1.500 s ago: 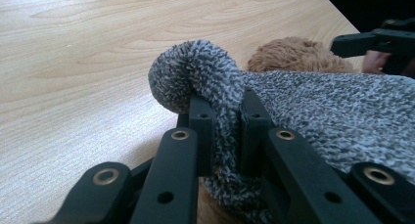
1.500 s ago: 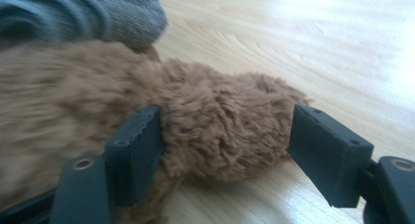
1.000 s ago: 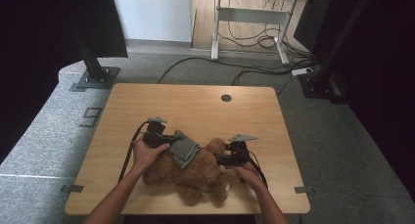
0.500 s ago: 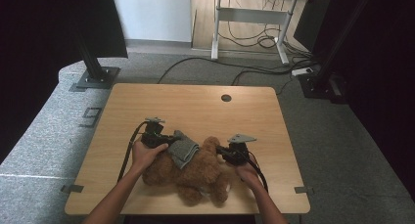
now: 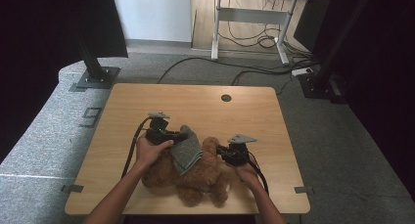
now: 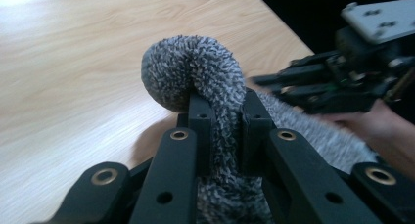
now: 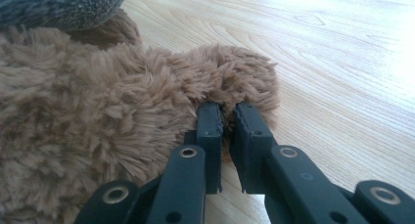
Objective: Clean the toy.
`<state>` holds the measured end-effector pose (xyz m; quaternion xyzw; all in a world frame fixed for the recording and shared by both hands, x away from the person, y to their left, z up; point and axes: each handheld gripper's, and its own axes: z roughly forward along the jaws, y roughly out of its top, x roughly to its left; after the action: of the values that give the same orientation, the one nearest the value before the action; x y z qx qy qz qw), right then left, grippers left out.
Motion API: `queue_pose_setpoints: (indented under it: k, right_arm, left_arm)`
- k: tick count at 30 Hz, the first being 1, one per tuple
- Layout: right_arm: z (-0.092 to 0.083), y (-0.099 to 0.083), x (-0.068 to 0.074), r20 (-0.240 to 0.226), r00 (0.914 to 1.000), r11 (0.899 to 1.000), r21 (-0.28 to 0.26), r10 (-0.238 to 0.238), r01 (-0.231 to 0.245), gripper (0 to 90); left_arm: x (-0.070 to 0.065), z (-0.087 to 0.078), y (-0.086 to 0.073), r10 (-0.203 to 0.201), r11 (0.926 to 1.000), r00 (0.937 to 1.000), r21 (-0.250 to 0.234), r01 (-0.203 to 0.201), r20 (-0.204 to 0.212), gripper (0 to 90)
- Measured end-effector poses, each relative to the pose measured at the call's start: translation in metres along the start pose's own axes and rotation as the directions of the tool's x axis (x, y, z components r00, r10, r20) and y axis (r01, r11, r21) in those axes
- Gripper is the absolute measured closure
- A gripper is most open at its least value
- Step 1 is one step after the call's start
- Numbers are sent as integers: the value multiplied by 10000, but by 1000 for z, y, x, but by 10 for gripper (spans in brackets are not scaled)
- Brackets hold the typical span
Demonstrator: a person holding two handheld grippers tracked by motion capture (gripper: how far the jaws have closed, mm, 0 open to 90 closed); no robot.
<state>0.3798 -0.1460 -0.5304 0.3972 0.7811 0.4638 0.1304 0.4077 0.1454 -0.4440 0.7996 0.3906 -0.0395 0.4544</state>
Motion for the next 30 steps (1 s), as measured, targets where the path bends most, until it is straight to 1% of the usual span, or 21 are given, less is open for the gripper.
queue_pose_setpoints:
  k: [2, 4, 5, 9, 13, 17, 21, 23, 25, 30]
  right_arm:
    - [0, 0, 1, 43, 10000, 10000, -7, -14, 14, 807]
    - [0, 0, 2, 94, 9999, 10000, -18, -37, 37, 806]
    - [0, 0, 2, 118, 9999, 10000, -36, -62, 62, 806]
    - [0, -1, 2, 229, 9997, 9999, -72, -93, 95, 800]
    - [1, -2, 2, 326, 9994, 10000, -37, -83, 84, 790]
    - [0, -2, 3, 465, 9988, 9999, -15, -157, 158, 783]
    - [0, -3, 2, 563, 9983, 9999, -34, -163, 166, 777]
    - [0, -4, 1, 647, 9977, 9998, -3, -178, 178, 775]
    - [-1, -5, 1, 683, 9975, 9998, 45, -204, 202, 769]
    - [-1, -6, -1, 773, 9967, 9997, 67, -230, 226, 758]
  left_arm:
    - [-7, 12, 6, 89, 9997, 9999, 207, -91, 108, 790]
    - [-11, 24, 10, 65, 9986, 9997, 529, -77, 229, 788]
    - [-11, 33, 12, -9, 9975, 9996, 705, -10, 281, 788]
    - [-9, 52, 17, -359, 9930, 9978, 1145, 294, 552, 785]
    - [-9, 64, 20, -445, 9863, 9982, 1604, 374, 405, 785]
    - [-8, 66, 22, -258, 9822, 9996, 1865, 240, 70, 789]
    - [-6, 64, 22, -219, 9810, 9997, 1926, 242, -138, 793]
    - [-5, 62, 22, -263, 9807, 9993, 1929, 310, -272, 793]
    - [-3, 61, 22, -276, 9794, 9991, 1992, 332, -311, 793]
    - [2, 55, 21, -262, 9769, 9981, 2102, 374, -559, 794]
